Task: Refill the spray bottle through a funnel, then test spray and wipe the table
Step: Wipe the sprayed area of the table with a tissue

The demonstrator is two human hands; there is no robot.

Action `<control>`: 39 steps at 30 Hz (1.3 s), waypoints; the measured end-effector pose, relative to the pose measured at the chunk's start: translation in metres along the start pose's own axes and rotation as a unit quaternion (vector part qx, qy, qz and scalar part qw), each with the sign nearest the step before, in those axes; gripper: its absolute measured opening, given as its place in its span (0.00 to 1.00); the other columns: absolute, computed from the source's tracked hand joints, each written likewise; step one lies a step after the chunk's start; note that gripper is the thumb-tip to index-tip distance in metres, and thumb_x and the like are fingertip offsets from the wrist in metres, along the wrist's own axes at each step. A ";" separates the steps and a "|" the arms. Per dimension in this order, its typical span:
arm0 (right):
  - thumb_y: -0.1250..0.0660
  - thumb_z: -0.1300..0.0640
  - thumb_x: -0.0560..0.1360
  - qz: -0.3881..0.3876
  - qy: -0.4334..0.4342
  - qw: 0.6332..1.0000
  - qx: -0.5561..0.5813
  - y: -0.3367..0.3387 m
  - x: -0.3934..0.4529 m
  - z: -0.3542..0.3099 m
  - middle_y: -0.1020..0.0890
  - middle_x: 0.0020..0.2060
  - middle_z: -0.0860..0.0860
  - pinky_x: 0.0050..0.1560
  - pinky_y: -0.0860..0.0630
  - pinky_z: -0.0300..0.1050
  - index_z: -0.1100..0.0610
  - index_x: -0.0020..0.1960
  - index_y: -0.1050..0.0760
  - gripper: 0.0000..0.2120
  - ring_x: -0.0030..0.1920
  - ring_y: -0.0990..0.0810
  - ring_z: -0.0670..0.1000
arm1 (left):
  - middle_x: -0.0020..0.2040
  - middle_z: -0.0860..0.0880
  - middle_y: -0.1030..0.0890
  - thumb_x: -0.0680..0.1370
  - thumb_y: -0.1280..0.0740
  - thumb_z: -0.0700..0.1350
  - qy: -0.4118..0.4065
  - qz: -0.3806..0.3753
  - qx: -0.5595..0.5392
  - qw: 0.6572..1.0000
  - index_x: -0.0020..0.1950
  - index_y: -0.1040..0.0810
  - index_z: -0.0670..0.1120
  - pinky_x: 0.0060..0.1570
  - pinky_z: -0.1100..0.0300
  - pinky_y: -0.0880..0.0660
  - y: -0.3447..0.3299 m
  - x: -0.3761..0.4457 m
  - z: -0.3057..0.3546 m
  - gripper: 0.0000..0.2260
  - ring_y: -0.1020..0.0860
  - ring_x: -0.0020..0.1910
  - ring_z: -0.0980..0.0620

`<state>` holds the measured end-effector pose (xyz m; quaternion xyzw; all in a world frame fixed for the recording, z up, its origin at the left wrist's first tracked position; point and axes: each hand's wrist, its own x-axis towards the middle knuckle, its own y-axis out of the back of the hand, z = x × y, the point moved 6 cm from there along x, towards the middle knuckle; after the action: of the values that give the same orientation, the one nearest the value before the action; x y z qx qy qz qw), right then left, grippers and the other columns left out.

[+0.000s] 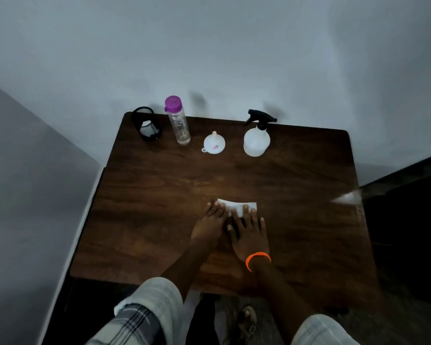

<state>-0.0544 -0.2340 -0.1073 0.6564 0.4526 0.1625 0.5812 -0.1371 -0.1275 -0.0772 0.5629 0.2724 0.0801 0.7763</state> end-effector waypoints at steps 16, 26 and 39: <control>0.47 0.38 0.80 -0.048 0.116 0.991 -0.054 -0.050 -0.169 0.017 0.47 0.81 0.50 0.76 0.50 0.59 0.41 0.80 0.49 0.31 0.80 0.47 0.56 | 0.65 0.42 0.20 0.71 0.44 0.49 0.051 -0.076 -0.040 0.995 0.64 0.19 0.42 0.73 0.50 0.49 -0.072 -0.175 0.073 0.27 0.22 0.66 0.43; 0.45 0.38 0.79 -0.068 0.029 0.997 -0.037 -0.032 -0.181 0.075 0.39 0.78 0.51 0.74 0.53 0.55 0.41 0.79 0.41 0.28 0.77 0.36 0.57 | 0.69 0.44 0.23 0.69 0.39 0.54 0.039 -0.133 -0.012 0.990 0.69 0.22 0.45 0.75 0.48 0.53 -0.108 -0.139 0.122 0.30 0.26 0.70 0.44; 0.54 0.36 0.81 -0.066 0.006 0.998 -0.025 0.019 -0.024 0.082 0.58 0.81 0.48 0.77 0.62 0.55 0.36 0.79 0.58 0.28 0.81 0.58 0.53 | 0.81 0.44 0.46 0.81 0.49 0.51 0.025 -0.048 0.008 0.999 0.81 0.46 0.44 0.77 0.48 0.65 -0.024 0.008 0.090 0.29 0.52 0.81 0.44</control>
<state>0.0016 -0.3016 -0.1051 0.6096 0.4938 0.1391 0.6043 -0.0888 -0.2078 -0.0824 0.5534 0.3187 0.0548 0.7676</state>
